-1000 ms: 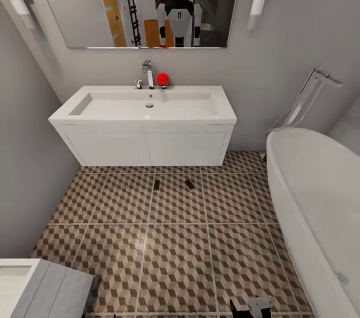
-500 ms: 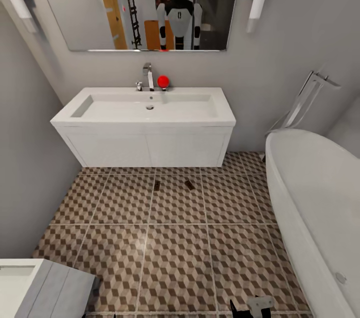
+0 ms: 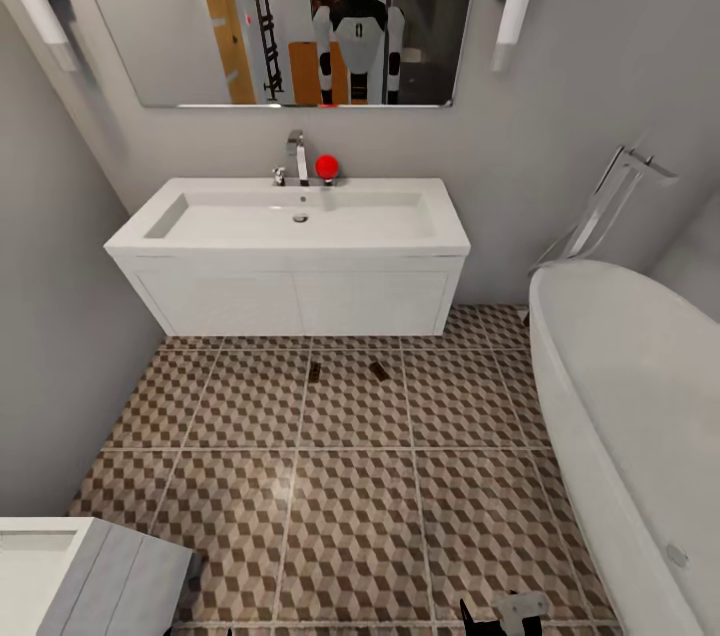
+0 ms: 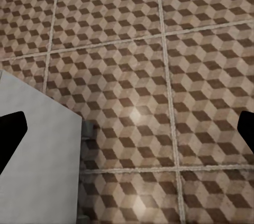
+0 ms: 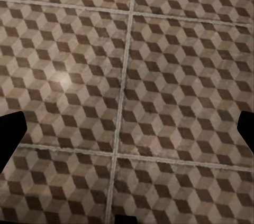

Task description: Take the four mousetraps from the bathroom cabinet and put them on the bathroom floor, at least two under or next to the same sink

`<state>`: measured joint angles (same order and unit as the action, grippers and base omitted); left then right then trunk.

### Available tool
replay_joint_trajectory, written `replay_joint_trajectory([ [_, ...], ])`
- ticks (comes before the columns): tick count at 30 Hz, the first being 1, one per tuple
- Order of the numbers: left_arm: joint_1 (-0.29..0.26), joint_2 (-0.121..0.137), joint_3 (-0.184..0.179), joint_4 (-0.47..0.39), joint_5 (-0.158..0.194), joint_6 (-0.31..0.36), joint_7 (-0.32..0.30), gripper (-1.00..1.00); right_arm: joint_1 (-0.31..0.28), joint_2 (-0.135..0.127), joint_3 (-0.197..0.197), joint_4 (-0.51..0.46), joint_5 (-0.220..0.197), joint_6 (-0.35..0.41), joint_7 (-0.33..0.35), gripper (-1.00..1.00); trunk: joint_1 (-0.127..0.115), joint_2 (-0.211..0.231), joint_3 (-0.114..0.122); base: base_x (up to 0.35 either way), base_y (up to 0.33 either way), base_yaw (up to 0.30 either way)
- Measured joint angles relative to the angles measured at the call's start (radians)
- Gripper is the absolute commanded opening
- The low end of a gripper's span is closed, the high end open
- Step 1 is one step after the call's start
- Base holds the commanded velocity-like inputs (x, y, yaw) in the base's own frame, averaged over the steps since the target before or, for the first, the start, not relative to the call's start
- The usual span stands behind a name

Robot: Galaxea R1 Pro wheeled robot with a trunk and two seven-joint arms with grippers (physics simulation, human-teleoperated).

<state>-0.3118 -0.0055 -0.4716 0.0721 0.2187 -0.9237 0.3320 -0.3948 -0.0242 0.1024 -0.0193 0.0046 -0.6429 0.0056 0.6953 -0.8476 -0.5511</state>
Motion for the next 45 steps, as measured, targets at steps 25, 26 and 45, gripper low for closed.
replay_joint_trajectory([
  [25,0.000,0.000,0.000,0.000,0.000,0.000,0.000,1.00,0.000,0.000,0.000,0.000,0.000,0.000,0.000,1.00,-0.096,0.175,0.078,0.000,0.000,0.000],
  [26,0.000,0.000,0.000,0.000,0.000,0.000,0.000,1.00,0.000,0.000,0.000,0.000,0.000,0.000,0.000,1.00,-0.100,0.182,0.082,0.000,0.000,0.000],
  [45,0.000,0.000,0.000,0.000,0.000,0.000,0.000,1.00,0.000,0.000,0.000,0.000,0.000,0.000,0.000,1.00,-0.173,0.315,0.157,0.000,0.000,0.000],
])
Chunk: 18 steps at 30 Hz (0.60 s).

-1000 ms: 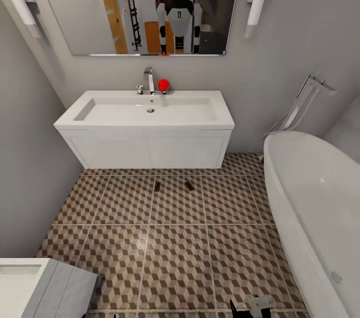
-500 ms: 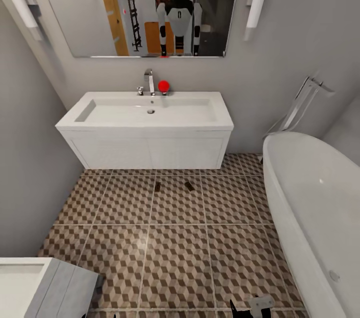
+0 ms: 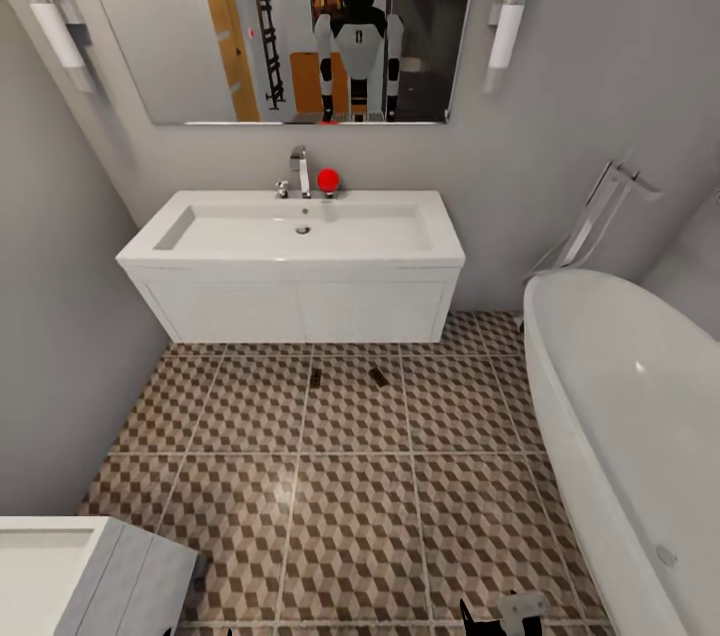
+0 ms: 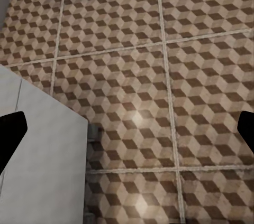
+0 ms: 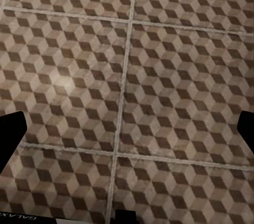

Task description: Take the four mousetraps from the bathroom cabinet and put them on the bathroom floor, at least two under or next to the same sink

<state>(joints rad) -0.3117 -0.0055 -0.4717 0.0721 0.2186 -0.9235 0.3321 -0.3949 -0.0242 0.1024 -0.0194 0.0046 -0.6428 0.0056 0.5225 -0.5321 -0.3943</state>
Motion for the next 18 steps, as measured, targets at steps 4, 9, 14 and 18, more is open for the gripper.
replay_joint_trajectory([
  [4,0.000,0.000,0.000,0.000,0.000,0.001,0.000,1.00,0.000,0.000,0.000,-0.001,0.000,0.000,0.000,1.00,-0.015,0.028,0.019,0.000,0.000,0.000],
  [9,0.000,0.000,0.000,0.000,0.000,0.012,-0.001,1.00,0.000,0.000,0.000,-0.001,0.000,0.000,0.000,1.00,-0.035,0.063,0.043,0.000,0.000,0.000],
  [14,0.000,0.000,0.000,0.000,0.000,0.029,-0.003,1.00,0.000,0.000,0.000,-0.001,0.000,0.000,0.000,1.00,-0.054,0.098,0.067,0.000,0.000,0.000],
  [18,0.000,-0.002,0.000,-0.001,0.000,0.032,-0.004,1.00,0.000,0.000,0.000,0.000,0.000,0.000,0.000,1.00,-0.069,0.126,0.086,0.000,0.000,0.000],
])
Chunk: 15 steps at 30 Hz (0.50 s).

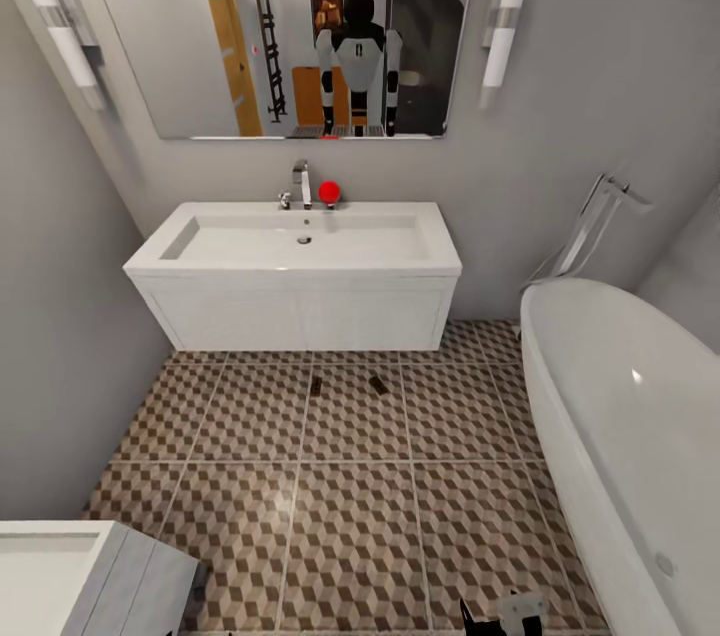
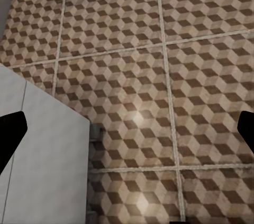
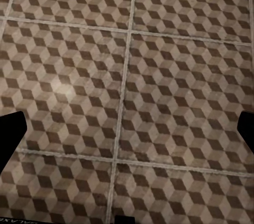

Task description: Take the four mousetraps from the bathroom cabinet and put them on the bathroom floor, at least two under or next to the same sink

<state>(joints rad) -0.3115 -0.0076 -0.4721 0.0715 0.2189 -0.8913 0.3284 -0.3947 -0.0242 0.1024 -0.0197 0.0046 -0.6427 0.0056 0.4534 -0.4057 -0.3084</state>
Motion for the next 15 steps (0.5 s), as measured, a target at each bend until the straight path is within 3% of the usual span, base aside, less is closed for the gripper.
replay_joint_trajectory([
  [15,0.000,-0.003,0.000,0.000,0.000,0.002,-0.001,1.00,0.000,0.000,0.000,0.000,0.000,0.000,0.000,1.00,-0.004,0.007,0.028,0.000,0.000,0.000],
])
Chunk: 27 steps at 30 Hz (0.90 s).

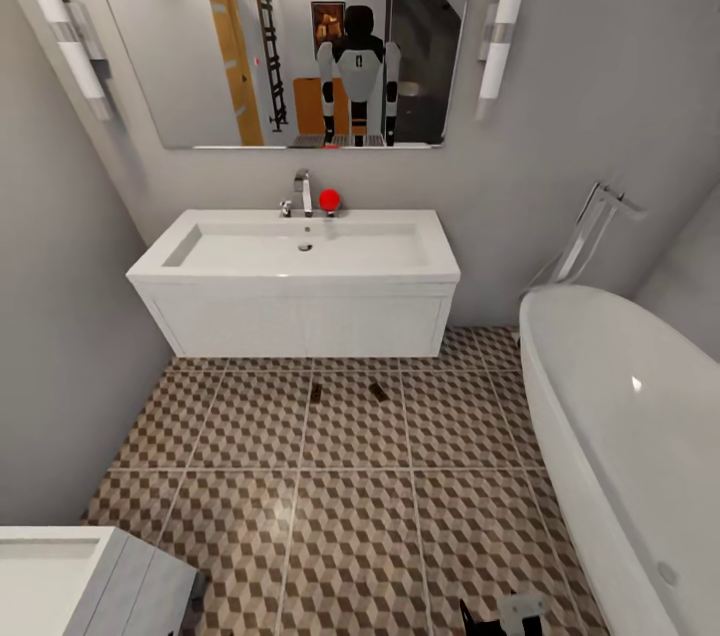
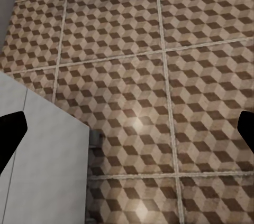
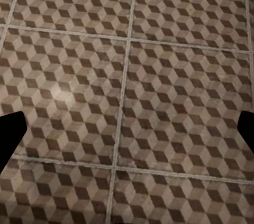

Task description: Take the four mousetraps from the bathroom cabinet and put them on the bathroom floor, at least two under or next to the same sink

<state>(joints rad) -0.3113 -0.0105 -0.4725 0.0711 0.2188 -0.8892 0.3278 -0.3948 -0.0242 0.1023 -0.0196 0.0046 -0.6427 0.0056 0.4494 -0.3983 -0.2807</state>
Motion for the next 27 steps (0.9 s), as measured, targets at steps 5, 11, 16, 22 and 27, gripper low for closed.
replay_joint_trajectory([
  [5,0.000,-0.001,0.000,0.000,0.000,-0.002,0.000,1.00,0.000,0.000,0.000,0.000,0.000,0.000,0.000,1.00,0.000,0.000,0.008,0.000,0.000,0.000],
  [11,0.000,-0.001,0.000,0.000,0.000,-0.005,0.000,1.00,0.000,0.000,0.000,0.000,0.000,0.000,0.000,1.00,0.000,0.000,0.018,0.000,0.000,0.000],
  [16,0.000,-0.001,0.000,0.000,0.000,-0.004,0.000,1.00,0.000,-0.001,0.000,0.000,0.000,0.000,0.000,1.00,0.000,0.000,0.026,0.000,0.000,0.000],
  [22,0.000,-0.001,0.000,0.000,0.000,-0.002,0.000,1.00,0.000,-0.001,0.000,0.000,0.000,0.000,0.000,1.00,0.000,0.000,0.036,0.000,0.000,0.000],
  [27,0.000,-0.002,0.000,0.000,0.000,-0.002,0.000,1.00,0.000,-0.001,0.000,-0.001,0.000,0.000,0.000,1.00,0.000,0.000,0.044,0.000,0.000,0.000],
])
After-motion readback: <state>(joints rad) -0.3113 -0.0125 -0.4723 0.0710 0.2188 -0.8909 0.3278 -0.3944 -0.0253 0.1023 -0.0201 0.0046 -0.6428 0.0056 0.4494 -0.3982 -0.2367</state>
